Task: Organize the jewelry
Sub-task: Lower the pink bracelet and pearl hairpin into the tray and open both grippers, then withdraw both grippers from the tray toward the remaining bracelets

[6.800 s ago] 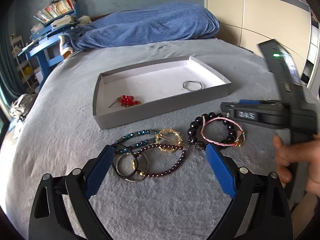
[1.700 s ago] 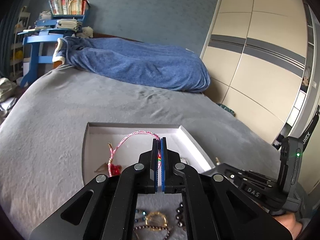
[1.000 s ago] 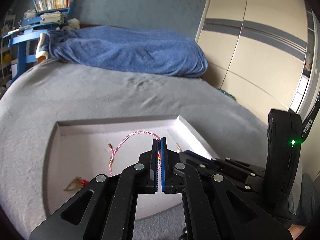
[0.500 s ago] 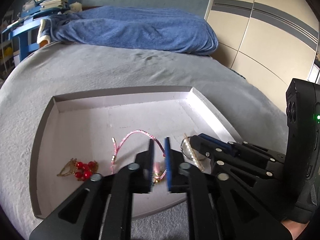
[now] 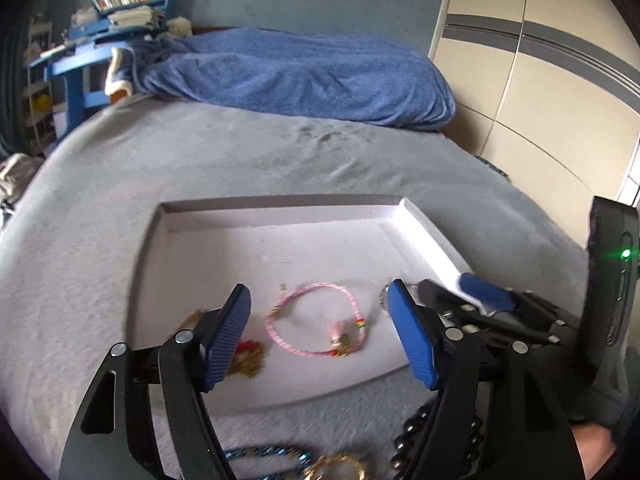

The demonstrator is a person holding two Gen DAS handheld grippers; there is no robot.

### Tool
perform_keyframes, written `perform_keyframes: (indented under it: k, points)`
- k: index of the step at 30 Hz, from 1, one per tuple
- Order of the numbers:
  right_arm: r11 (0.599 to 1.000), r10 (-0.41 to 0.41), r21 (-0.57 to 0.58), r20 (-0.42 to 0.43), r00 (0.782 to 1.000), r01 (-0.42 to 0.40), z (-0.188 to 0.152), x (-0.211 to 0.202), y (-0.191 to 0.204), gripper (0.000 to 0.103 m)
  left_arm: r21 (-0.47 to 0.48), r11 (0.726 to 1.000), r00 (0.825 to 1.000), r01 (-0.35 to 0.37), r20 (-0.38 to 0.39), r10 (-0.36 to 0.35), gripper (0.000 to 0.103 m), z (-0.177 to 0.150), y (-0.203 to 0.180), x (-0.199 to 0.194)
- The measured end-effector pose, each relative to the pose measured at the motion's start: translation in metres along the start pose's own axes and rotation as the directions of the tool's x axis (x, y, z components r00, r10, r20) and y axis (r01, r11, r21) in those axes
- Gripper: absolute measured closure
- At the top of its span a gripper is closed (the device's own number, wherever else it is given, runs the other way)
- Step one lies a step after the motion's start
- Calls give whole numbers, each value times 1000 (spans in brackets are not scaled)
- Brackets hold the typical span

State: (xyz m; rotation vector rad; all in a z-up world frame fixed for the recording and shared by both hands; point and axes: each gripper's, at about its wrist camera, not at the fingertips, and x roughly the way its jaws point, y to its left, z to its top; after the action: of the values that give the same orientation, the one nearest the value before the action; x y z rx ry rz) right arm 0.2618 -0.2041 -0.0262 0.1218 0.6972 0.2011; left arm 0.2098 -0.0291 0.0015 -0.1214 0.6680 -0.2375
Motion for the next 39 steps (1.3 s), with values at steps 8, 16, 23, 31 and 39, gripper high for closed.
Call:
perform_keyframes:
  k: [8, 16, 23, 31, 39]
  points:
    - [999, -8, 31, 8, 1000, 8, -8, -18, -6, 38, -16, 999, 999, -40, 28, 40, 25, -8, 10, -25]
    - [1000, -23, 7, 12, 1000, 23, -17, -37, 1, 21, -5, 999, 998, -49, 34, 49, 18, -26, 8, -58]
    - [999, -34, 4, 16, 999, 34, -30, -65, 3, 12, 43, 998, 997, -45, 66, 42, 12, -47, -4, -92]
    - [999, -36, 8, 6, 999, 36, -50, -92, 1, 6, 61, 997, 997, -52, 60, 48, 11, -64, -8, -110]
    - [998, -22, 58, -31, 999, 24, -61, -100, -8, 6, 98, 994, 997, -52, 55, 47, 11, -81, -18, -125]
